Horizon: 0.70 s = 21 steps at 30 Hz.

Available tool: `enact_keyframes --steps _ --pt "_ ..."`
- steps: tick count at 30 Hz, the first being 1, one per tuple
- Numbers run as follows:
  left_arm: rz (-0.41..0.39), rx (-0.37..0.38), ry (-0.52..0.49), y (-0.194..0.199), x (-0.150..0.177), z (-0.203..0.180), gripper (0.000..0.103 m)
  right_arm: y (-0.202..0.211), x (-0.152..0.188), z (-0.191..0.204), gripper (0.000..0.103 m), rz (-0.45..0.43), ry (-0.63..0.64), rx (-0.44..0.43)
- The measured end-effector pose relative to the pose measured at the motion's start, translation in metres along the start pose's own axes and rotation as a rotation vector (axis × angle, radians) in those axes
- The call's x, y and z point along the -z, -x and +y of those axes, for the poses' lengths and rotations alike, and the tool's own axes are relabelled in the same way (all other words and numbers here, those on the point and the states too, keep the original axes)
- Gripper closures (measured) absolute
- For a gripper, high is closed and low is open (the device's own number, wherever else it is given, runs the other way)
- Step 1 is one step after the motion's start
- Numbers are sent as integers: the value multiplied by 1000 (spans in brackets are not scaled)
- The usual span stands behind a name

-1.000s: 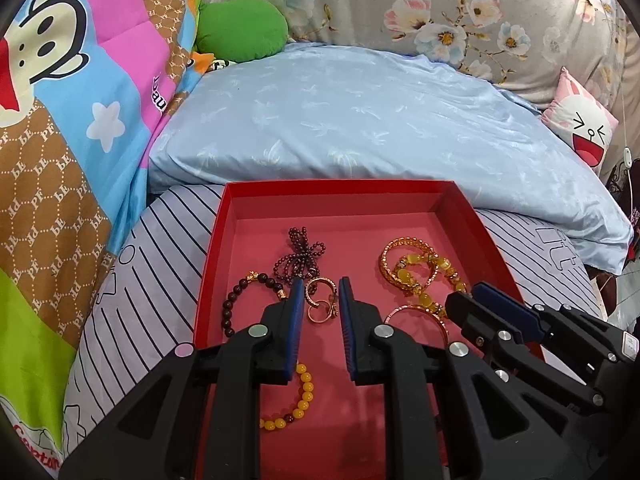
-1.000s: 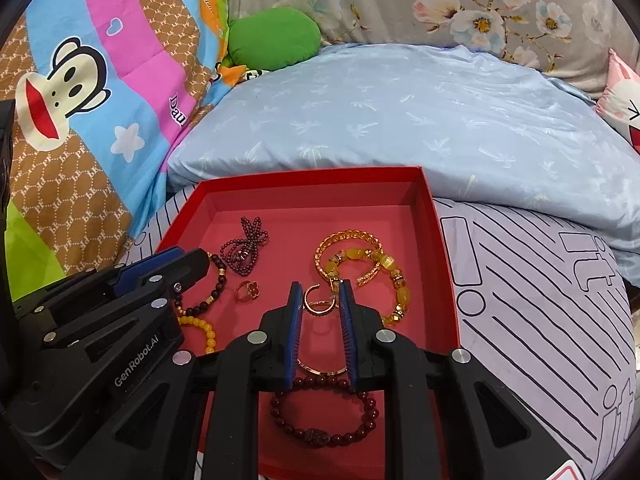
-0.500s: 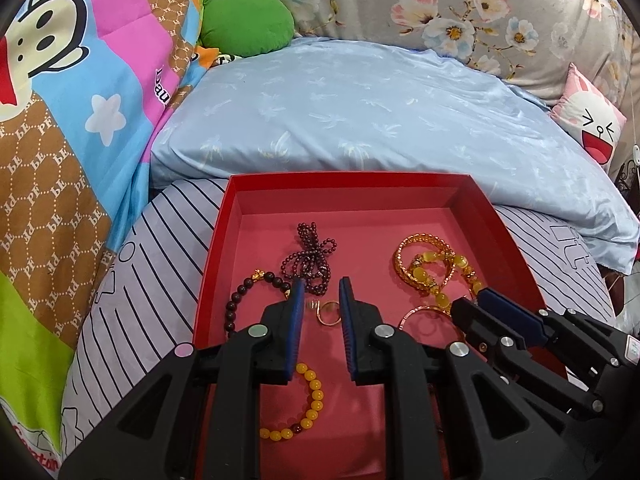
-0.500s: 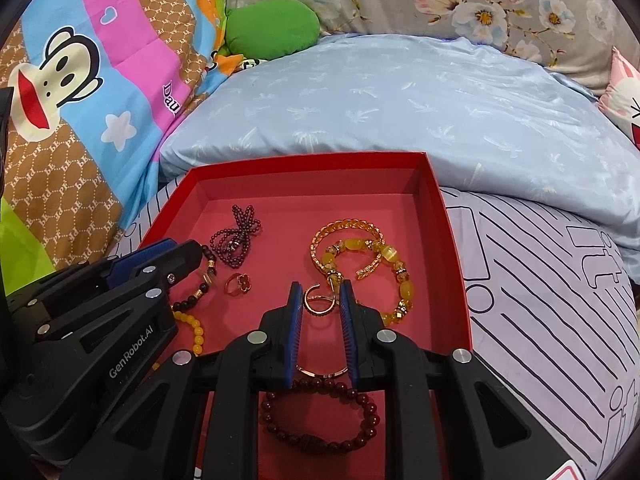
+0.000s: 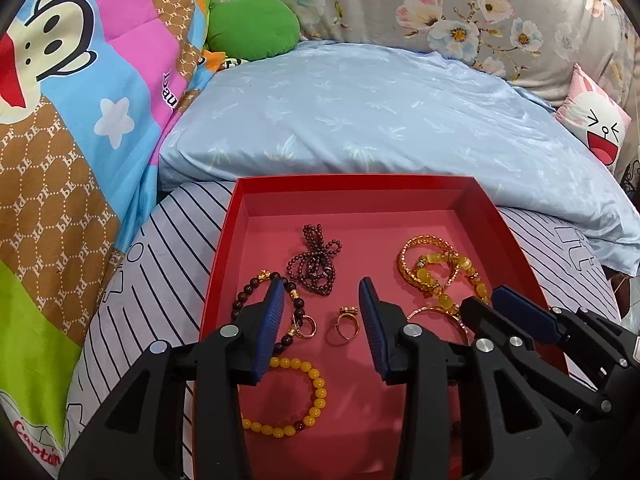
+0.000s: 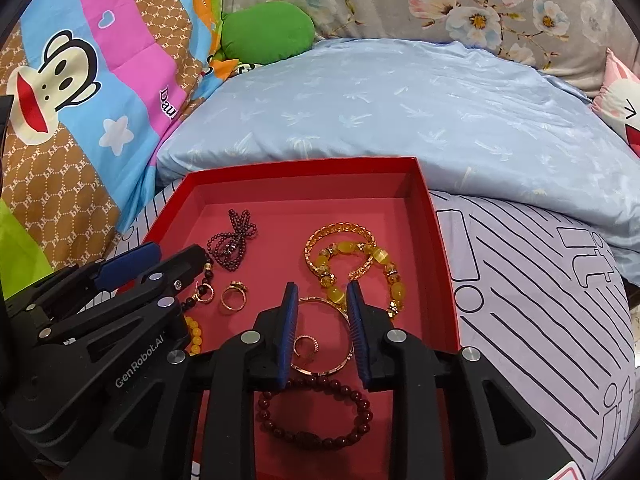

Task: Organize jewelry
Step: 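Withdraw both tools up and away from the red box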

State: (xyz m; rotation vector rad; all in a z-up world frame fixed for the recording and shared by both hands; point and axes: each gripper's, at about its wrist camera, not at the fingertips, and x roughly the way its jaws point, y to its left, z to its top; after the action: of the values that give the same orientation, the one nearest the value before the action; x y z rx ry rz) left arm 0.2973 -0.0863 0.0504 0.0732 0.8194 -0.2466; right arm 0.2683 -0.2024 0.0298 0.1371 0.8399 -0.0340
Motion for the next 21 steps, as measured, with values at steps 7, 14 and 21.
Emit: enact_keyframes --steps 7,14,21 --pt "-2 -9 8 7 0 2 65 9 1 -3 64 -15 -13 13" --pt "-16 -22 13 20 2 5 57 23 3 -6 57 -32 -19 21" --pt "-18 -23 11 32 8 5 57 38 10 -2 57 -36 -13 18"
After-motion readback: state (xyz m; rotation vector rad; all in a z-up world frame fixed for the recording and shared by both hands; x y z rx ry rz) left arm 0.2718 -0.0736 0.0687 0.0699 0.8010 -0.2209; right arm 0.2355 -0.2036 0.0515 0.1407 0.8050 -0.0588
